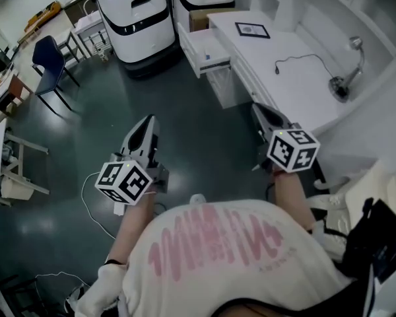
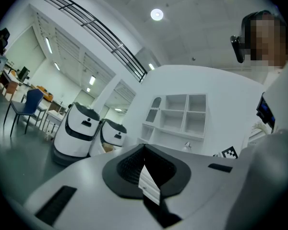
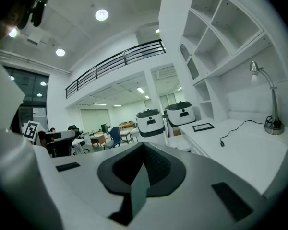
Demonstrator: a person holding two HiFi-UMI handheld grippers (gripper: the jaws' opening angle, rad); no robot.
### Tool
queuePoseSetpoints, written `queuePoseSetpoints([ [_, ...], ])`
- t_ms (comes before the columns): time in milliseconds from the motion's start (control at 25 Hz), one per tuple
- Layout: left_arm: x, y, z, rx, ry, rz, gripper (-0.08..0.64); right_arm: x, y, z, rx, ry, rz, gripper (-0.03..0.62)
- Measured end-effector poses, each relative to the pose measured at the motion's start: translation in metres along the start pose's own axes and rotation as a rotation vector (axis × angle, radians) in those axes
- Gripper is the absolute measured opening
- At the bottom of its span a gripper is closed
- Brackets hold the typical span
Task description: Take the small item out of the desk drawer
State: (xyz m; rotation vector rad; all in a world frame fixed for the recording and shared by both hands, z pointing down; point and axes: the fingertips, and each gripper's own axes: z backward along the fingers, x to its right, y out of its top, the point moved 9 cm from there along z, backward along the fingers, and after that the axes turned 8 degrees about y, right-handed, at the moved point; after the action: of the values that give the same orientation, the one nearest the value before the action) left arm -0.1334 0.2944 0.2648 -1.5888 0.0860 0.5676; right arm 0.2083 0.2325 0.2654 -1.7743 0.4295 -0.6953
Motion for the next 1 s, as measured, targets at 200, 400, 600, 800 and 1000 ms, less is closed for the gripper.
queuePoseSetpoints([
  [200, -0.046, 0.023, -0.042, 0.01, 0.001, 0.006, 0.028, 0.007, 0.017, -0.065, 0.039, 0.016, -0.018, 0.015],
  [400, -0.075, 0.008, -0.07, -0.053, 0.019, 0.06, 0.028, 0.026, 0.0, -0.1, -0.048, 0.001, -0.053, 0.015],
  [600, -0.098, -0.009, -0.098, -0.105, 0.047, 0.088, 0.028, 0.059, -0.015, -0.13, -0.109, -0.034, -0.11, 0.016],
  [800, -0.113, -0.014, -0.138, -0.101, 0.025, 0.089, 0.028, 0.09, -0.013, -0.173, -0.112, -0.013, -0.134, 0.015],
  [1000, -0.132, -0.009, -0.198, -0.085, 0.039, 0.122, 0.028, 0.139, -0.001, -0.232, -0.114, 0.007, -0.152, 0.015],
])
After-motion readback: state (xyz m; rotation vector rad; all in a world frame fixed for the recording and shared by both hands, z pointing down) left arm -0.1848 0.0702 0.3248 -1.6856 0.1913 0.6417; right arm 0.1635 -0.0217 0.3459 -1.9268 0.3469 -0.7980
